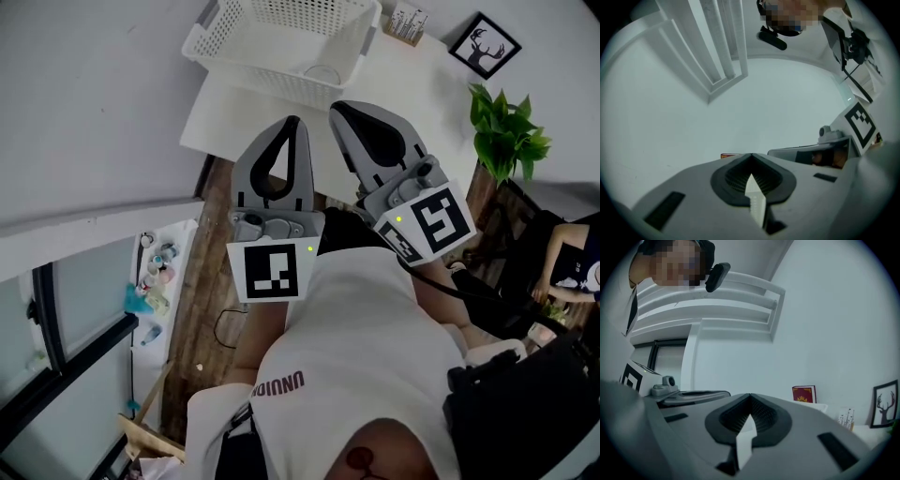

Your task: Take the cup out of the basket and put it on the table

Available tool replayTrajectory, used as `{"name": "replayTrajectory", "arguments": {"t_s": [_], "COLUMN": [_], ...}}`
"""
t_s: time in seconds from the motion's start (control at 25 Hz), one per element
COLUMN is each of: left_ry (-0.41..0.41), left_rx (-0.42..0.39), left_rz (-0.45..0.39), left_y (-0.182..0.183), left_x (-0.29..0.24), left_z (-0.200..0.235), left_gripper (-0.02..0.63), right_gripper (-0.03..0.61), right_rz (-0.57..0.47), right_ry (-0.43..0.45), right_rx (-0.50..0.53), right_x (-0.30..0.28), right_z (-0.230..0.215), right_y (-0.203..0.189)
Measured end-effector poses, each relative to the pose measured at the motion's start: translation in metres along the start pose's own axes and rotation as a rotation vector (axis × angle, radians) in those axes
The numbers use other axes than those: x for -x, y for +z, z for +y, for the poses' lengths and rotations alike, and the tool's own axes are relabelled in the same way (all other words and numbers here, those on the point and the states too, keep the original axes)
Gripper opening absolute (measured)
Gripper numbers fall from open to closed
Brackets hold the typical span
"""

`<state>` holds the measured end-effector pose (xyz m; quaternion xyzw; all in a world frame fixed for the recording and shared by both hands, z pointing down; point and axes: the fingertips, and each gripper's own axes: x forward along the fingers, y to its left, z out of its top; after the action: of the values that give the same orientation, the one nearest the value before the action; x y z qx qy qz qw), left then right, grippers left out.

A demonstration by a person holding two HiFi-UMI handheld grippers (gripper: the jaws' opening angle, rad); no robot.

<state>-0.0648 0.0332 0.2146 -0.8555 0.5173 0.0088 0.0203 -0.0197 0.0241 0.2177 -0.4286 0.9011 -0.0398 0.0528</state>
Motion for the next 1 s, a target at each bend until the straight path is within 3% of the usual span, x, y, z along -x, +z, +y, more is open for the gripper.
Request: {"name": "replayTrajectory", "arguments": {"t_s": [0.56,1.0], "left_ry": [-0.012,-0.123], "left_rx": [-0.014,0.003], "left_rz": [0.017,-0.002], "left_y": [-0.007,0.003], "left_x": [-0.073,-0.11], "left_z": [0.01,0.024], "left_gripper": [0.011,0.011], "right_gripper": [0.017,0.017], "right_rz": [-0.002,0.011], "right_ry": [-0.053,-0.176], "right_rx": [-0.005,-0.021], "right_x": [-0.029,-0.041], "right_z": [-0.072,-0.103], "right_y": [0.005,-0.001]}}
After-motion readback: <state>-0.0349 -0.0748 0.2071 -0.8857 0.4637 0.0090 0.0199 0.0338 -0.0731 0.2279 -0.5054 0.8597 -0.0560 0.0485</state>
